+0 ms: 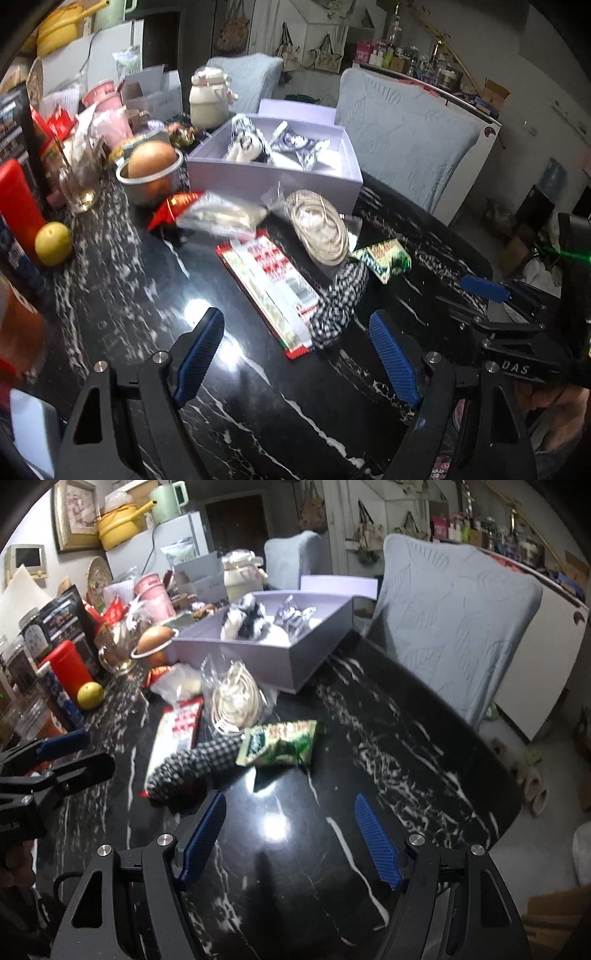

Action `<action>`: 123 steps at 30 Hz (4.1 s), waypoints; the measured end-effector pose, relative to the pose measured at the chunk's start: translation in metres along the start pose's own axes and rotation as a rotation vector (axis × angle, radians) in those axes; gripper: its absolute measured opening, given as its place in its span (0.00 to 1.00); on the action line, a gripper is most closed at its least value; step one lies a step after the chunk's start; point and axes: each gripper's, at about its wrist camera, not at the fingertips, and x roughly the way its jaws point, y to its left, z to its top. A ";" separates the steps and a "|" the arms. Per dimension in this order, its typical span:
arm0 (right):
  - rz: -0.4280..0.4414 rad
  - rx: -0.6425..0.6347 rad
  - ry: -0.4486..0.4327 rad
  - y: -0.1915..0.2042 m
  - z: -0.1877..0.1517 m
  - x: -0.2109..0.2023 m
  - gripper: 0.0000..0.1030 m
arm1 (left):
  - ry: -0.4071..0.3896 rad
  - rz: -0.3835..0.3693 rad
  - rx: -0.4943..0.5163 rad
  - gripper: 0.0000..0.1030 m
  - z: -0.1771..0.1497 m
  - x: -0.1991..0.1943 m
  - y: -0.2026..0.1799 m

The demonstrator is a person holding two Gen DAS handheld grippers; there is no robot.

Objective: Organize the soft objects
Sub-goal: 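Grasp the gingham scrunchie with the left gripper while the right grasps the green snack packet, then lift the scrunchie and green packet and carry them toward the box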

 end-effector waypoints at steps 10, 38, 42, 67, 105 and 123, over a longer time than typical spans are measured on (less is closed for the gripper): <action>0.024 -0.024 0.055 -0.005 0.020 0.038 0.81 | 0.012 -0.026 -0.037 0.79 -0.008 0.018 0.002; 0.031 -0.073 0.108 -0.026 0.033 0.062 0.48 | 0.065 -0.043 0.086 0.72 0.011 0.056 -0.025; 0.031 -0.064 0.126 -0.035 0.023 0.051 0.48 | 0.071 -0.030 0.120 0.62 0.009 0.065 -0.032; -0.041 -0.174 0.110 -0.016 0.000 0.041 0.47 | 0.030 -0.010 0.108 0.24 0.012 0.059 -0.042; 0.100 -0.103 -0.165 0.026 0.009 -0.065 0.45 | -0.279 -0.059 0.111 0.24 0.032 -0.062 -0.045; 0.076 -0.115 -0.309 0.013 0.099 -0.077 0.45 | -0.438 -0.088 0.171 0.24 0.120 -0.073 -0.050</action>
